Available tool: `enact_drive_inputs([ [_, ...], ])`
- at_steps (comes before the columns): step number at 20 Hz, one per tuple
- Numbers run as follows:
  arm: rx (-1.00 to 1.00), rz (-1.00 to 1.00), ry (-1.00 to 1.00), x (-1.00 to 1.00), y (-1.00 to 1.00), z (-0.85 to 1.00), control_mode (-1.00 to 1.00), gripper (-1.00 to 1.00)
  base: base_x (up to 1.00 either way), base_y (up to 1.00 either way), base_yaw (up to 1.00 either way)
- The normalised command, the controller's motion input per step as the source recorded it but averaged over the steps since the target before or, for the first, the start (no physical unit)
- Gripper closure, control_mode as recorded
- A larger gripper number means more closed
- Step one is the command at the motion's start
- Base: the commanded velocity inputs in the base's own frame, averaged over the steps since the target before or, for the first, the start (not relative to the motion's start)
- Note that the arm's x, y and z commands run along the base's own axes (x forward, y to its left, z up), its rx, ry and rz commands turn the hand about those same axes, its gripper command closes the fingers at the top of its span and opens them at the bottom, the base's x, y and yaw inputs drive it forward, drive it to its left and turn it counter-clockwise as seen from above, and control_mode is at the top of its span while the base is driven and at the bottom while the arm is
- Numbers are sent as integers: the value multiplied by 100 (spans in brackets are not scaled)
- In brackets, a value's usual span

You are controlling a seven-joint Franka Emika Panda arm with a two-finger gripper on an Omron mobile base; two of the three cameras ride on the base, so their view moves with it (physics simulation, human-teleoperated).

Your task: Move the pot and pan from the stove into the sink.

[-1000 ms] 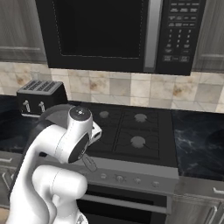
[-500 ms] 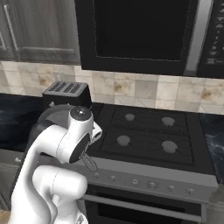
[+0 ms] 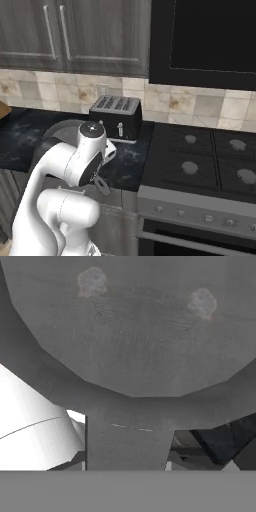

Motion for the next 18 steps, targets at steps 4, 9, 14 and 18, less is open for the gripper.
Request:
enact_drive_inputs([
  [4,0,0,0,0,0,0,100,100,-34,60,12],
  [9,0,0,0,0,0,0,100,100,-43,6,35],
  [14,0,0,0,0,0,0,100,100,-28,0,43],
  [18,0,0,0,0,0,0,100,100,-20,0,45],
])
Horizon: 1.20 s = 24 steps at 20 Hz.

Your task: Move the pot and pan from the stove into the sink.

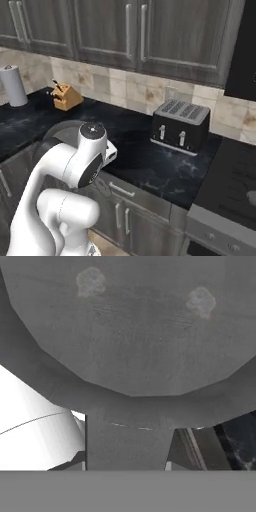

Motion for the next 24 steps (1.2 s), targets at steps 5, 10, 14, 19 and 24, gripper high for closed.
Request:
enact_drive_inputs([
  [5,0,0,0,0,0,0,100,100,-19,0,45],
  [10,0,0,0,0,0,0,100,100,-16,0,45],
  [14,0,0,0,0,0,0,100,100,-13,0,44],
  [19,0,0,0,0,0,0,100,100,-6,0,45],
  [24,0,0,0,0,0,0,100,100,0,-4,47],
])
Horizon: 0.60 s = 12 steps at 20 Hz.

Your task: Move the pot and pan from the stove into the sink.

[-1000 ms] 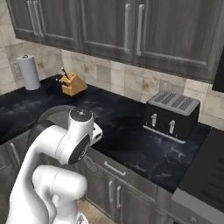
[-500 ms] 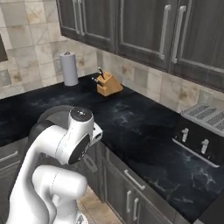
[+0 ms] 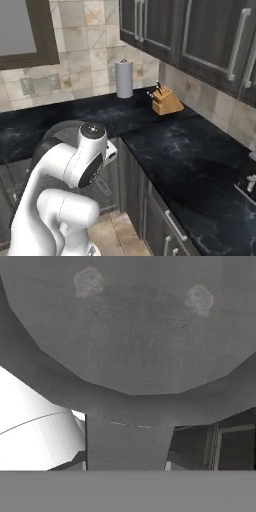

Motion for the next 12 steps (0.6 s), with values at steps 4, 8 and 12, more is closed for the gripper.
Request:
enact_drive_inputs([
  [4,0,0,0,0,0,0,100,100,0,-3,46],
  [8,0,0,0,0,0,0,100,100,0,-3,44],
  [12,0,0,0,0,0,0,100,100,0,0,42],
])
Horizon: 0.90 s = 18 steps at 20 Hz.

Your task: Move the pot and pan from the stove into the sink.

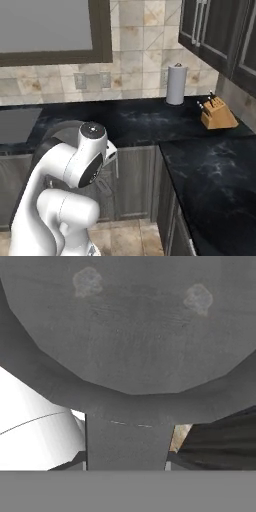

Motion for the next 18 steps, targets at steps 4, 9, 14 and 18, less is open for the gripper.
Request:
enact_drive_inputs([
  [4,0,0,0,0,0,0,100,100,-7,0,38],
  [9,0,0,0,0,0,0,100,100,-20,1,21],
  [14,0,0,0,0,0,0,100,100,-14,41,7],
  [18,0,0,0,0,0,0,100,100,-10,87,7],
])
